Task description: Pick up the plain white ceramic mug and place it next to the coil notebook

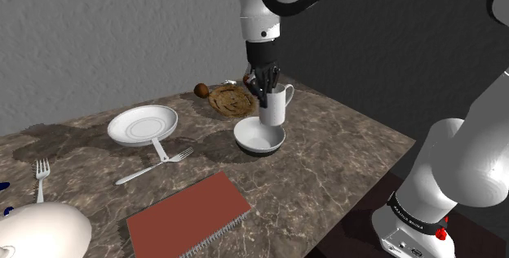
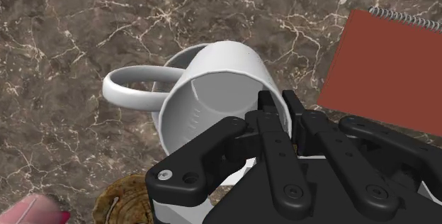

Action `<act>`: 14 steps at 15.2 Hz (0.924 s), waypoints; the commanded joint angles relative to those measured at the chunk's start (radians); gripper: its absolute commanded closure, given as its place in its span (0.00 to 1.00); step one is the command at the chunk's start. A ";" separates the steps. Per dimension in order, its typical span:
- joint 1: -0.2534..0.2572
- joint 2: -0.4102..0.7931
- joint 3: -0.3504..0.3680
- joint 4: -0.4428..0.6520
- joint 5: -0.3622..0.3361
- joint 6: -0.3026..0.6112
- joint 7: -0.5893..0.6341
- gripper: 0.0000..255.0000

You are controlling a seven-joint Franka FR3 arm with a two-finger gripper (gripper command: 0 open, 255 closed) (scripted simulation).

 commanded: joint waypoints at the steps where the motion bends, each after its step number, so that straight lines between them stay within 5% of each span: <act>1: 0.024 -0.005 0.029 -0.008 0.014 0.006 0.052 1.00; 5: 0.075 0.003 0.092 0.002 0.038 0.010 0.161 1.00; 14: 0.077 0.017 0.096 -0.105 0.036 0.130 0.157 1.00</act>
